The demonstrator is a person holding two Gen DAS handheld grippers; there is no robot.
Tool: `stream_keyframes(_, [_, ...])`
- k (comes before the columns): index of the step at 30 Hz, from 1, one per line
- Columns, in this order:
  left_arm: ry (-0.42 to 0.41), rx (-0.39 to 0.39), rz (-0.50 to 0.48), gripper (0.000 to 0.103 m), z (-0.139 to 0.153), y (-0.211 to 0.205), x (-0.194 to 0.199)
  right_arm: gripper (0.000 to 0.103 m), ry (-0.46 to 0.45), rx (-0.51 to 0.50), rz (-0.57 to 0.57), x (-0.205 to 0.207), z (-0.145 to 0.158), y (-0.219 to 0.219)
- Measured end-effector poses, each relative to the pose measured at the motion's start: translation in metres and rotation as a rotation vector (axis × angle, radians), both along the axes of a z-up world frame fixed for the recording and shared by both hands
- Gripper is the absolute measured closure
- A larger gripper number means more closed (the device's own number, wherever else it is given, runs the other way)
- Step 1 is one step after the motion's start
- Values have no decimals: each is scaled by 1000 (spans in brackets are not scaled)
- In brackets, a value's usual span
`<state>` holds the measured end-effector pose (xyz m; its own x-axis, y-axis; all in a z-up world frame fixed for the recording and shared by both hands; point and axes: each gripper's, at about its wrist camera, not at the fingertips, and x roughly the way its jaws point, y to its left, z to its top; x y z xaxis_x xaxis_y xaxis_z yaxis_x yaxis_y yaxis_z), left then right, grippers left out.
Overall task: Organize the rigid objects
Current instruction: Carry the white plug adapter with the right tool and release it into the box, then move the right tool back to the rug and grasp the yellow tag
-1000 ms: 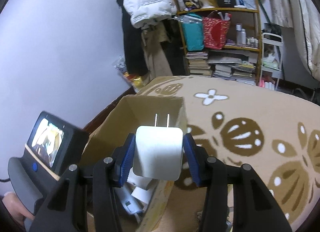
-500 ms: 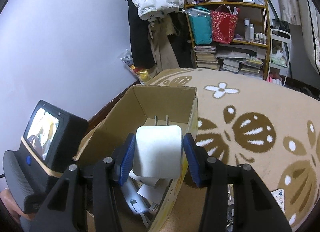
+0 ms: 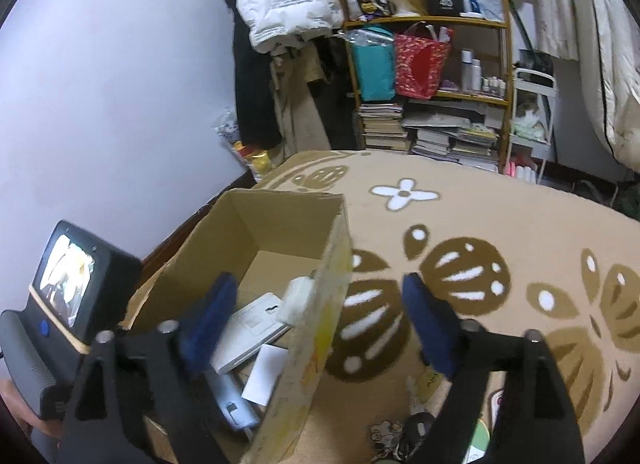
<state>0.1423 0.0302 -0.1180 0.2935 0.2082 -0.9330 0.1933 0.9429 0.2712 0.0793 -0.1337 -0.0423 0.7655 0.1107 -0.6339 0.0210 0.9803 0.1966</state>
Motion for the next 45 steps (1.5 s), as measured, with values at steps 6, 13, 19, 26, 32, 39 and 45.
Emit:
stream_keyframes(6, [0, 2, -1, 79, 1, 0, 0, 0, 31, -12, -77, 4, -6, -21])
stream_keyframes(13, [0, 5, -2, 79, 0, -1, 0, 0, 100, 18, -159, 6, -29, -45])
stream_keyframes(19, [0, 3, -2, 79, -1, -1, -1, 0, 190, 1, -203, 10, -58, -59])
stream_keyframes(26, [0, 9, -2, 79, -1, -1, -1, 0, 259, -9, -249, 14, -82, -72])
stream_keyframes(32, [4, -1, 5, 79, 0, -1, -1, 0, 288, 7, -252, 15, -94, -76])
stream_keyframes(39, [10, 5, 5, 79, -2, -1, 0, 8, 328, 46, -237, 19, -107, -77])
stream_keyframes(45, [9, 8, 4, 79, -3, -1, 0, 37, 405, 49, -261, 17, -122, -81])
